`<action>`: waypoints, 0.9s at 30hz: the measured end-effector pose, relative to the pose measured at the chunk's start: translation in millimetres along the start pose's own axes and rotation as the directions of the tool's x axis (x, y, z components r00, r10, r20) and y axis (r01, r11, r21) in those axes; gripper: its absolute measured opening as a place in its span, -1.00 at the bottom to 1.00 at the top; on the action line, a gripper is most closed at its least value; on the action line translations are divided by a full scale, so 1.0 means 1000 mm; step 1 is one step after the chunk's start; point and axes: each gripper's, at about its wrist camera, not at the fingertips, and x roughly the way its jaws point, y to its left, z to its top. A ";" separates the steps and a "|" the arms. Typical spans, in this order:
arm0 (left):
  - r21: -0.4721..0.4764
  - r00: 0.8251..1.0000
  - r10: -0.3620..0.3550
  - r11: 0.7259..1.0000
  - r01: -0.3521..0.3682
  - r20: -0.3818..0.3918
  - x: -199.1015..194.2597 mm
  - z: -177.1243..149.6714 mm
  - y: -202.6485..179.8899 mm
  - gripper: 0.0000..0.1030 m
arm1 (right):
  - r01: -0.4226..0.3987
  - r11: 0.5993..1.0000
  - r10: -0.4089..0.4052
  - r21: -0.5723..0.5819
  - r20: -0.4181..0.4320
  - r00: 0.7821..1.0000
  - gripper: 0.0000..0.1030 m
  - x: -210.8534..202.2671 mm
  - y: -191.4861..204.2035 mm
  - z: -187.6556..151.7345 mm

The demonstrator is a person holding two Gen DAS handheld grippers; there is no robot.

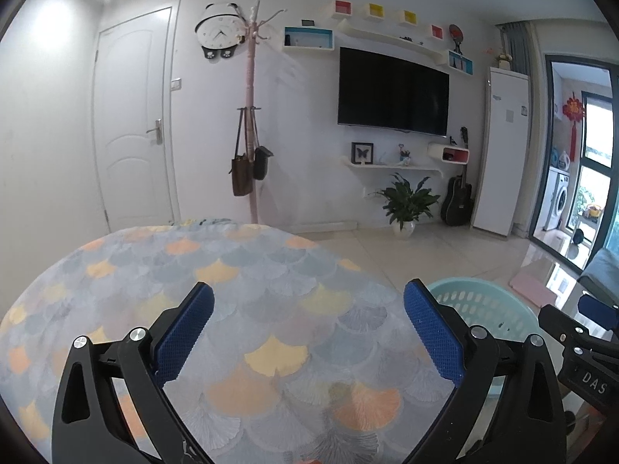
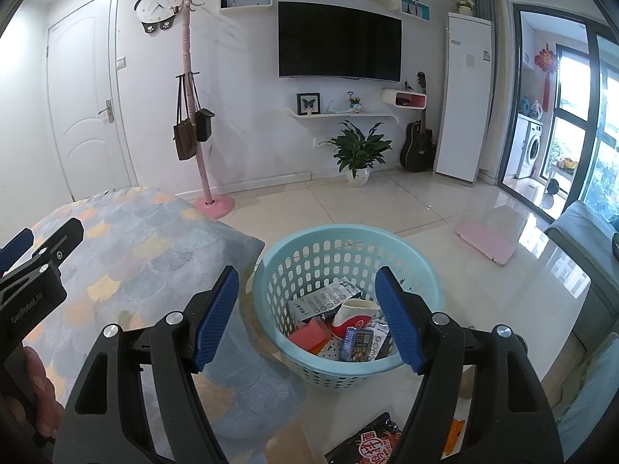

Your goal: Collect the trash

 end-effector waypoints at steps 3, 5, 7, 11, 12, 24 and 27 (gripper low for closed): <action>0.005 1.000 0.001 1.000 -0.001 -0.002 -0.001 0.000 -0.002 0.85 | 0.000 1.000 0.000 -0.001 0.000 1.000 0.34 0.000 0.000 0.000; 0.011 1.000 0.002 1.000 -0.002 -0.001 -0.002 0.000 -0.003 0.85 | -0.001 1.000 0.001 0.000 0.000 1.000 0.34 0.000 0.000 0.000; 0.015 1.000 0.005 1.000 -0.005 0.001 -0.001 0.000 -0.005 0.85 | 0.000 1.000 0.000 0.002 0.000 1.000 0.34 0.000 0.000 0.000; 0.021 1.000 0.005 1.000 -0.005 0.002 -0.002 -0.001 -0.006 0.85 | 0.001 1.000 -0.001 0.001 0.000 1.000 0.34 0.000 0.000 0.000; 0.022 1.000 0.007 1.000 -0.007 0.003 -0.002 -0.002 -0.007 0.85 | 0.000 1.000 0.000 0.001 -0.001 1.000 0.34 0.000 0.000 0.000; 0.045 0.998 0.041 0.998 -0.043 0.040 -0.008 -0.001 -0.012 0.86 | 0.000 1.000 0.000 0.000 -0.001 1.000 0.34 -0.001 0.001 0.001; 0.030 1.000 0.015 0.999 -0.016 0.017 -0.005 0.001 -0.008 0.86 | -0.001 1.000 0.001 -0.003 0.000 1.000 0.34 -0.001 0.001 0.002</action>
